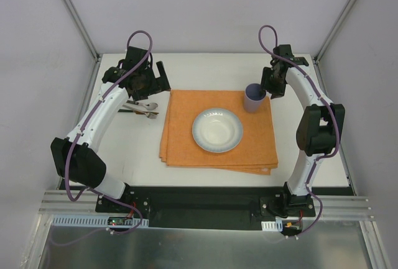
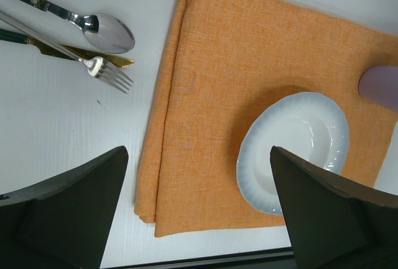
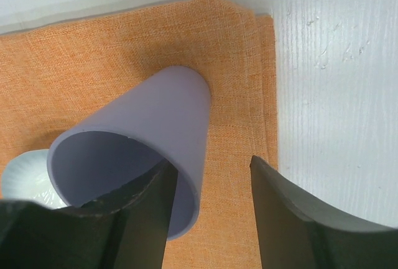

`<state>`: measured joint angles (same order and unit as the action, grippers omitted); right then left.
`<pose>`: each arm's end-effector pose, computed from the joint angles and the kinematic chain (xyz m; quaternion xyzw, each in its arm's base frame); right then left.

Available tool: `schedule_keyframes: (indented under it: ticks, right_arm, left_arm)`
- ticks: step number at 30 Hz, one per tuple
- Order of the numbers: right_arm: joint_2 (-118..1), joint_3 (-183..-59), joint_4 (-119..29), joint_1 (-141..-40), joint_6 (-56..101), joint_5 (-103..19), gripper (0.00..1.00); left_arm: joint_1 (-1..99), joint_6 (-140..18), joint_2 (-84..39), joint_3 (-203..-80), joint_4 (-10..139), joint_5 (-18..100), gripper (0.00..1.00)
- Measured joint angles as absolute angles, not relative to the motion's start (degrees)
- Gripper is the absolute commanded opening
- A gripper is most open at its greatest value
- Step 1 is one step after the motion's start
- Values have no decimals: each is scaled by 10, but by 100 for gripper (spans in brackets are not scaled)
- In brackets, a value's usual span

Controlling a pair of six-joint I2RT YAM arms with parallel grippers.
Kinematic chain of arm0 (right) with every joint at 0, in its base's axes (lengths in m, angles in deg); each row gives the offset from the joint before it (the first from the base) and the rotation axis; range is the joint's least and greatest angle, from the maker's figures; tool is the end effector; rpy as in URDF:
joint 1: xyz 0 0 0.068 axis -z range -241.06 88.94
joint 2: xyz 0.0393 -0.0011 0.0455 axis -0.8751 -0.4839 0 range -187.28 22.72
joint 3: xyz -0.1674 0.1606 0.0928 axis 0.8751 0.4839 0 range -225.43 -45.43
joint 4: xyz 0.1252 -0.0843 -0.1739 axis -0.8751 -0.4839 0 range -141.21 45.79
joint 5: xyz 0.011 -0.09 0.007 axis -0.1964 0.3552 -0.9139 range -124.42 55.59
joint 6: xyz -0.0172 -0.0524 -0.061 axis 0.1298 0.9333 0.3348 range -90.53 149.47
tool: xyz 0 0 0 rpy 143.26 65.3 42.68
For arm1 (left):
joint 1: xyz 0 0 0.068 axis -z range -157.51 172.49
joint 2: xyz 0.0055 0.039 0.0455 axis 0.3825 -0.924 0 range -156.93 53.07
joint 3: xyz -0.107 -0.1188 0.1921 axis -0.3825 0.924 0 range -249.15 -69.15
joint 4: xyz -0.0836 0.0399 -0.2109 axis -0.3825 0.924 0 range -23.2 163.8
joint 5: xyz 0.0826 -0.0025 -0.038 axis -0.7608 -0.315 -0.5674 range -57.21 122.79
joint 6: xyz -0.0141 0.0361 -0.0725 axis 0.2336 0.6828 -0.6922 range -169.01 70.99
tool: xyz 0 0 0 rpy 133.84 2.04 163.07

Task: Set the dinner table for one person
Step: Place the cup on the napkin.

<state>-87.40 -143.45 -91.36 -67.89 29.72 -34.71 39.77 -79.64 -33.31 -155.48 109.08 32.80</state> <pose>0.3935 0.0475 0.2283 -0.0602 0.9623 0.0177 0.2645 0.3094 -0.0962 0.3150 -0.1063 0.9085 -0.1641 0.3692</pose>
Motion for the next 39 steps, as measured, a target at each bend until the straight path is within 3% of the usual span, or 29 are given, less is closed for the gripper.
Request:
schedule_keyframes:
  ticks: [27, 39]
  right_arm:
    - [-900, -1503, -917, -679, 279, -351, 56]
    - [-874, -1516, -945, -649, 264, -384, 55]
  left_arm:
    - [398, -794, -344, -1555, 1091, 328, 99]
    - [386, -795, -404, -1557, 1090, 342, 99]
